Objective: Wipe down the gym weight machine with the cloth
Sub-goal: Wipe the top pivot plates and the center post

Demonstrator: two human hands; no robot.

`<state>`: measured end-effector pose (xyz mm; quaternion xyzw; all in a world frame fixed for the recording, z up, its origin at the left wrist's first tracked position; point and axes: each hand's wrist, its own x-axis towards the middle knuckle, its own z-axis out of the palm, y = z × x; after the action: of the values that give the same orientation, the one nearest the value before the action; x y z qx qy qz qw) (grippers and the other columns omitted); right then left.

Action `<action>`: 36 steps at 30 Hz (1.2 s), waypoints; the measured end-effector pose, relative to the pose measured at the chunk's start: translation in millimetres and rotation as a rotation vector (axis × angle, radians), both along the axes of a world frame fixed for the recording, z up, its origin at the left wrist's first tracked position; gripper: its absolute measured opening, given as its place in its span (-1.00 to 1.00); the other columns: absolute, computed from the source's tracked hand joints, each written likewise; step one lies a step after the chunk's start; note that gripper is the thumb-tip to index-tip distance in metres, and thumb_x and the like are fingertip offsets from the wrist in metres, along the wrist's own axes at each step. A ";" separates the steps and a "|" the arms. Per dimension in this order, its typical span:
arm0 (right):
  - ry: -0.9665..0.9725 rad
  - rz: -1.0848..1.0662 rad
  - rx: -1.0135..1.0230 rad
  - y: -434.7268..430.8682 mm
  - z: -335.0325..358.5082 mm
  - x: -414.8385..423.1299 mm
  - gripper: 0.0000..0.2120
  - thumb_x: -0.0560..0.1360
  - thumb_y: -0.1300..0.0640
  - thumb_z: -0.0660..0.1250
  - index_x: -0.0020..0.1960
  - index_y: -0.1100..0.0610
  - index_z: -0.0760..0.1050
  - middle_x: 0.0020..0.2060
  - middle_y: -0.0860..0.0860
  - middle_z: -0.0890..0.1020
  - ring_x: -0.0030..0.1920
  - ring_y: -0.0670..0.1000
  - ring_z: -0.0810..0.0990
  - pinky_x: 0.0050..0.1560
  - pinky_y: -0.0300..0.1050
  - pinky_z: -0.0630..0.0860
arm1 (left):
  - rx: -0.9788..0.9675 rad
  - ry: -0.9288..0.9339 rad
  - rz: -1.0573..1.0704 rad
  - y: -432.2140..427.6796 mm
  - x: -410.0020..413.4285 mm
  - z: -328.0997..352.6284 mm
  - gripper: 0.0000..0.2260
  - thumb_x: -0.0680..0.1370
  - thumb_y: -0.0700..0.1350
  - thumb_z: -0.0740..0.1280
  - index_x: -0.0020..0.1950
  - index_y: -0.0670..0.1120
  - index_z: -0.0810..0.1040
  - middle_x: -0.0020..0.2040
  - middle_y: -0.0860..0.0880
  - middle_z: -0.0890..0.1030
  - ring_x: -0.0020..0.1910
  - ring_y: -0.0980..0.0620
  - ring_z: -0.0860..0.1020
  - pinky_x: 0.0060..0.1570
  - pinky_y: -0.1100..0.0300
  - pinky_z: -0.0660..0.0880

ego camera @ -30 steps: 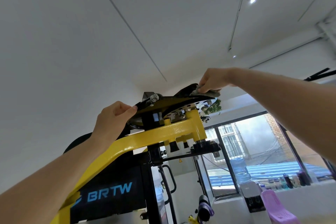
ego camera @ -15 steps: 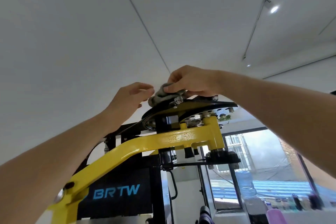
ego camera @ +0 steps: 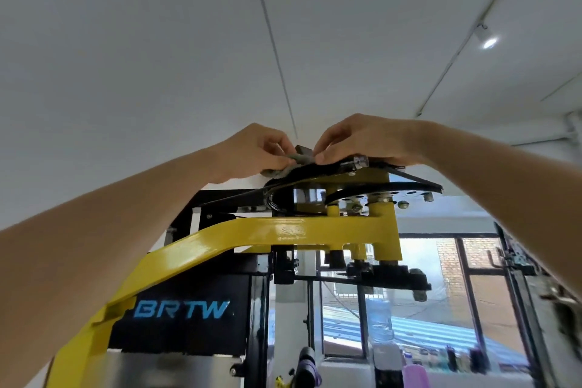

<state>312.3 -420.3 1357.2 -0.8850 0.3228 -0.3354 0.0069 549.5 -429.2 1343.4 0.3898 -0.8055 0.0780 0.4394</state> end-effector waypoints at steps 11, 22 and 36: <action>-0.077 0.034 -0.001 2.1 -12.7 -1.9 -0.74 0.51 -0.04 0.41 0.02 0.14 0.72 -0.05 0.12 0.74 0.00 0.16 0.70 0.15 0.03 0.54 | 0.187 0.172 0.087 -52.6 22.6 -0.6 -0.94 0.53 -0.19 0.47 -0.04 -0.17 0.72 -0.08 -0.24 0.68 -0.14 -0.05 0.61 0.20 -0.04 0.60; -0.127 0.027 -0.020 5.3 -19.4 -5.9 -0.76 0.47 -0.05 0.43 -0.10 0.13 0.68 -0.22 0.04 0.70 -0.16 -0.01 0.66 -0.08 -0.18 0.46 | 0.203 0.141 -0.278 -7.1 17.4 -2.2 -0.86 0.57 -0.20 0.40 0.07 -0.20 0.70 0.00 -0.17 0.67 -0.02 -0.01 0.63 0.00 0.26 0.58; -0.329 0.177 -0.302 -7.1 -33.0 -71.9 -0.90 0.48 0.16 0.47 -0.11 0.20 0.69 -0.23 0.19 0.68 -0.22 0.01 0.59 -0.12 -0.17 0.50 | -0.172 -0.046 -0.235 36.4 -78.3 -14.7 -0.91 0.54 -0.06 0.44 -0.01 -0.02 0.71 -0.10 -0.02 0.73 -0.02 -0.09 0.67 0.24 -0.12 0.56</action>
<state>240.4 -427.5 1324.2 -0.8344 0.1847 -0.5174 -0.0436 471.2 -392.8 1328.7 0.2516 -0.8459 0.1039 0.4587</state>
